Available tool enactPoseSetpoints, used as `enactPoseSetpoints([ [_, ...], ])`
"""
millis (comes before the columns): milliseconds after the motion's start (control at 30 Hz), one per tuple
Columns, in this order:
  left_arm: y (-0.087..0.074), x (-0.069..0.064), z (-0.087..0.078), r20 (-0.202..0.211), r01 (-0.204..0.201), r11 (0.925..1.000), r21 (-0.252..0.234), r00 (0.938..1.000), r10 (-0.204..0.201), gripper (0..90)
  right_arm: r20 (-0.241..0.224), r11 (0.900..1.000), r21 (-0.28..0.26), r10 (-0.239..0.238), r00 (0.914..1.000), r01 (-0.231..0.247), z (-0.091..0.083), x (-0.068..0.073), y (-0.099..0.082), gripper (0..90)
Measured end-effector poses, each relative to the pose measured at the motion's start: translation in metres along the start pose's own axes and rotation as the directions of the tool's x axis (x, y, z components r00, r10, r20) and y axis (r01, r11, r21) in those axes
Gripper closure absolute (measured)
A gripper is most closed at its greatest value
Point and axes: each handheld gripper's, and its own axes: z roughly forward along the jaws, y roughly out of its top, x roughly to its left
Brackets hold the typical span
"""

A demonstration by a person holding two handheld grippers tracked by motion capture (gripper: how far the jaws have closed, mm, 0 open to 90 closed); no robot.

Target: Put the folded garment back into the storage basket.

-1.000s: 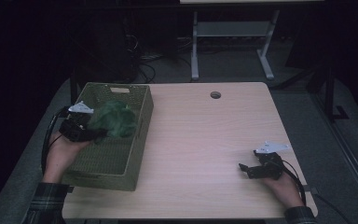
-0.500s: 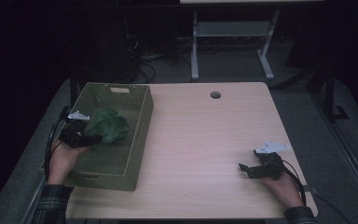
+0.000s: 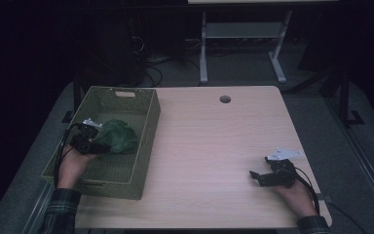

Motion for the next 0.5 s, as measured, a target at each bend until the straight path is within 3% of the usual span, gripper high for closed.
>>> enactPoseSetpoints([
  [200, -0.0019, 0.001, 0.0035, 0.003, -0.005, 0.9994, 0.034, 1.0, 0.005, 56.6, 0.002, 1.0, 0.0, -0.001, 1.0, 0.001, 0.0, -0.0003, -0.0001, 14.2],
  [300, -0.0028, 0.0013, 0.0036, 0.002, -0.002, 0.9995, 0.031, 1.0, 0.002, 42.0, 0.002, 1.0, 0.0, -0.001, 1.0, 0.001, 0.0, -0.0004, -0.0001, 14.2],
  [367, -0.0033, 0.0009, 0.0025, 0.0, -0.005, 0.9998, 0.019, 1.0, 0.005, 32.6, 0.002, 1.0, 0.0, -0.001, 1.0, 0.001, 0.0, -0.0004, -0.0001, 14.2],
  [500, -0.0029, 0.0004, -0.0038, 0.008, -0.012, 0.9997, -0.022, 0.9999, 0.012, 22.7, 0.002, 1.0, -0.001, -0.001, 1.0, 0.001, 0.0, -0.0003, -0.0001, 14.2],
])
